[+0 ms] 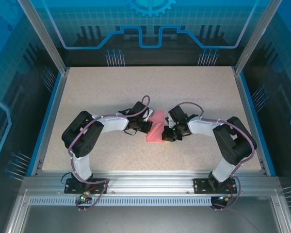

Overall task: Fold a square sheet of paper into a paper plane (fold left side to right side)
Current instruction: Fold the triangle a second time at the center of the table.

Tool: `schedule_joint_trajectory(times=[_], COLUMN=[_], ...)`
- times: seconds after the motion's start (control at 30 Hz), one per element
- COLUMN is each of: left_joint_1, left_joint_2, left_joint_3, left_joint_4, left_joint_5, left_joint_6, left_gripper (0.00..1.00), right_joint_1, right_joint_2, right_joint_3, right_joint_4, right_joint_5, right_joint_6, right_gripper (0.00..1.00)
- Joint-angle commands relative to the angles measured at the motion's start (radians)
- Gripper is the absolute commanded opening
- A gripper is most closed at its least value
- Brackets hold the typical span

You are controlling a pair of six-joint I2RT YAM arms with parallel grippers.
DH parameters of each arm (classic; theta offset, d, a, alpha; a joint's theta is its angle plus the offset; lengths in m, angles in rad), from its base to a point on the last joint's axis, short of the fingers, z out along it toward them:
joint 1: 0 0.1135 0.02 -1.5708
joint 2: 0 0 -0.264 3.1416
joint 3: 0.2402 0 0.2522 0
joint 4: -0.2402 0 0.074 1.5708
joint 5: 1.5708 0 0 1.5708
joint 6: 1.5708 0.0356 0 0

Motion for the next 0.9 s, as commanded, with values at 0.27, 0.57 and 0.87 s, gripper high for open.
schedule_joint_trajectory(times=[0.27,0.57,0.87], left_joint_1=[0.007,0.006,0.005], left_joint_2=[0.037,0.037,0.036], left_joint_3=[-0.012,-0.015,-0.012], left_joint_4=[-0.015,-0.013,-0.016], left_joint_5=[0.024,0.028,0.027], left_joint_6=[0.022,0.022,0.026], left_gripper=[0.00,0.00,0.00], right_joint_1=[-0.055,-0.052,-0.042], right_joint_2=[-0.012,0.094,0.148], right_joint_3=[-0.016,0.053,0.104], right_joint_4=[0.343,0.378,0.365], right_joint_5=[-0.146,-0.151,-0.154], right_joint_6=[0.130,0.151,0.143], right_gripper=[0.00,0.00,0.00])
